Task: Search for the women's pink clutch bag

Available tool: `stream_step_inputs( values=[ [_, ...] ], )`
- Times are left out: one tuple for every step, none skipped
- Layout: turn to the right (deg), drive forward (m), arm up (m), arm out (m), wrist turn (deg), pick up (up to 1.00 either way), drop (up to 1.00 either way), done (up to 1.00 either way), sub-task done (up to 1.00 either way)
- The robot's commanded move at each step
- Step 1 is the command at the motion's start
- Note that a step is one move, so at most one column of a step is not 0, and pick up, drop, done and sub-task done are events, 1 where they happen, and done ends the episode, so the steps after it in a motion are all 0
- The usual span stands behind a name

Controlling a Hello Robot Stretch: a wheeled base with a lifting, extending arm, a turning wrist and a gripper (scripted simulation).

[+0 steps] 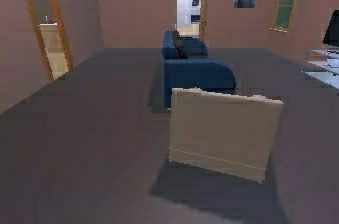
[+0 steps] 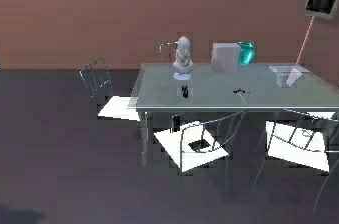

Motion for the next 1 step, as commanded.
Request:
stream_step_inputs(
  values=[
    [-24.0, 0.00, 0.00, 0.00, 0.0, 0.00, 0.00, 0.00, 0.00]
  ],
)
